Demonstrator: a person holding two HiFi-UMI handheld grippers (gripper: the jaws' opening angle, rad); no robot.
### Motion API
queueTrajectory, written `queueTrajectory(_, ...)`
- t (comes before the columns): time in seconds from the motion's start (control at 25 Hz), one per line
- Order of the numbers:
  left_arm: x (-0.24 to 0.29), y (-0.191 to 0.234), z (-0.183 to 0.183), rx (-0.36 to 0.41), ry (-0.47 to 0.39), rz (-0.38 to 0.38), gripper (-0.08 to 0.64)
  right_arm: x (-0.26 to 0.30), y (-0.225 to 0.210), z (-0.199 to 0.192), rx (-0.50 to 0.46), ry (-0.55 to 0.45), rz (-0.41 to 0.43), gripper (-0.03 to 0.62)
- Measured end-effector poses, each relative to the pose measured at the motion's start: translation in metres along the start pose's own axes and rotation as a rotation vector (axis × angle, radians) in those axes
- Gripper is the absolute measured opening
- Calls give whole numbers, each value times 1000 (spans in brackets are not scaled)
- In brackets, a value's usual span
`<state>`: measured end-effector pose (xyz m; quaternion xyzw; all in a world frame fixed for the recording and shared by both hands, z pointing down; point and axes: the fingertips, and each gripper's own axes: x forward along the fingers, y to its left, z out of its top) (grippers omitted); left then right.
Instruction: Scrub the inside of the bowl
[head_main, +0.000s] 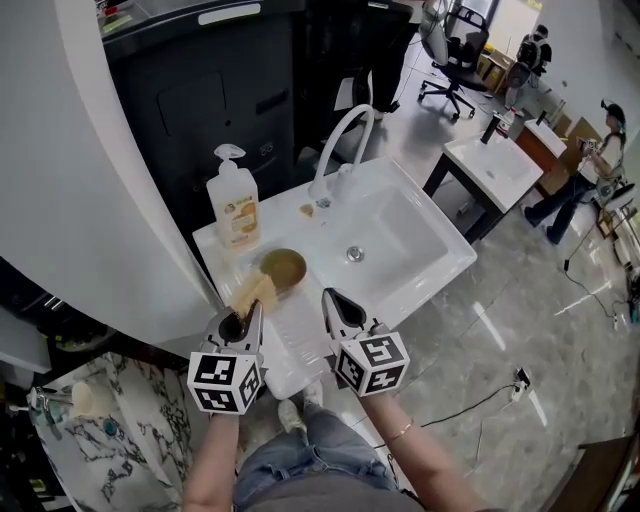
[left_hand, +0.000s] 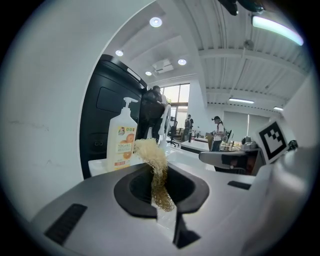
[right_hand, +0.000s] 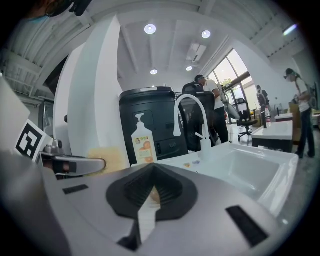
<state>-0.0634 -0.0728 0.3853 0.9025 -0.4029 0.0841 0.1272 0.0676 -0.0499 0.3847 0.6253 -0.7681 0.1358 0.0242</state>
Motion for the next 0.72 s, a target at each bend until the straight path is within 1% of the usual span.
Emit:
queueTrajectory(0.2, -8, 0, 1, 0, -6, 0, 41, -6, 9, 4, -21, -11, 8, 9)
queueTrajectory(0.4, -12, 2, 3, 24, -16, 7, 41, -8, 10, 3, -41, -14, -2, 9)
queueTrajectory(0.72, -13, 4, 4, 25, -20, 6, 41, -9, 13, 7, -44, -31, 1, 9)
